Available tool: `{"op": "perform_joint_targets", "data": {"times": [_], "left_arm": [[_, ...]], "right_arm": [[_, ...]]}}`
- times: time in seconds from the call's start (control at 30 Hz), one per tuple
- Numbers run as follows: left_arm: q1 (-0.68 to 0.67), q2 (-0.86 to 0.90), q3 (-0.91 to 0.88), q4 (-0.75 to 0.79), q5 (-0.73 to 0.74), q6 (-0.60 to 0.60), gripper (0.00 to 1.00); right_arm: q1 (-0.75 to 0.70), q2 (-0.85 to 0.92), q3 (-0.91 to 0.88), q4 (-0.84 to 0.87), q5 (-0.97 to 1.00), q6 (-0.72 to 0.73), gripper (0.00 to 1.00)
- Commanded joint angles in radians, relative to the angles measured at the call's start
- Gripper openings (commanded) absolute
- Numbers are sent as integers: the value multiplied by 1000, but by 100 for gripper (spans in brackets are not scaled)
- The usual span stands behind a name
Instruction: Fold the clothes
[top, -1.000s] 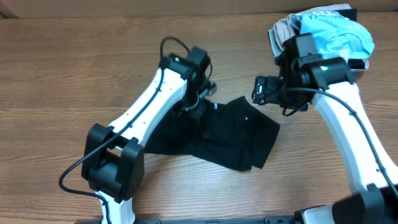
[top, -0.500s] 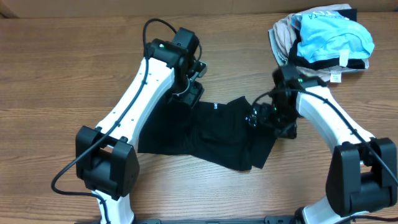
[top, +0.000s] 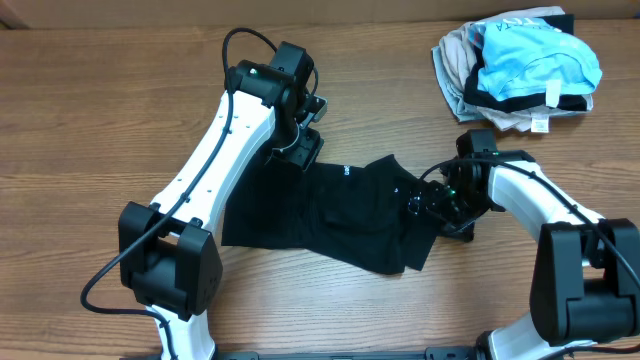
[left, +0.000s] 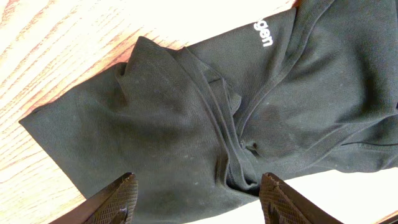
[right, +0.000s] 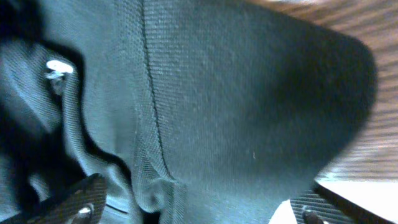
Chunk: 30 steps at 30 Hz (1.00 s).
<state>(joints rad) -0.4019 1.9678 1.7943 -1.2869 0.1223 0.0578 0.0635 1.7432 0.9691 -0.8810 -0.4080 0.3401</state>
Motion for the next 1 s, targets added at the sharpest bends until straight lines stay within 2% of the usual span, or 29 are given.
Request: {"op": "perform_joint_targets", "data": {"times": [0.0,0.07,0.17,0.2,0.33,0.5,0.6,0.83,0.97], "left_arm": [[3,-5,21,2,-6,-2,65],[3,-5,21,1,-6,-2,65],[3,-5,22,1,-6,-2,65],[3,-5,21,1,-6,-2,65],[3,-5,21,1,-10,-2,65],[5,-5,22,2,-64,-3,64],[17,-5,22,2,-94,-6,64],[86,-5,22,6,-104,-6,64],[142,-5,21,6,-104,-6,64]], "right_arm": [[7,5,-15,18,-79,-2,89],[13,5,-15,29,-85,-1,82],[26,5,-15,45,-84,2,64],[29,5,-15,50,-84,2,55],[24,5,-14,61,-64,2,6],[-47,-11,-12,40,-61,-8,4],[-125,-49,0,-12,-61,-64,4],[-304,-156,91,-222,-61,-251,4],[-328,-171,183,-352,-56,-343,4]]}}
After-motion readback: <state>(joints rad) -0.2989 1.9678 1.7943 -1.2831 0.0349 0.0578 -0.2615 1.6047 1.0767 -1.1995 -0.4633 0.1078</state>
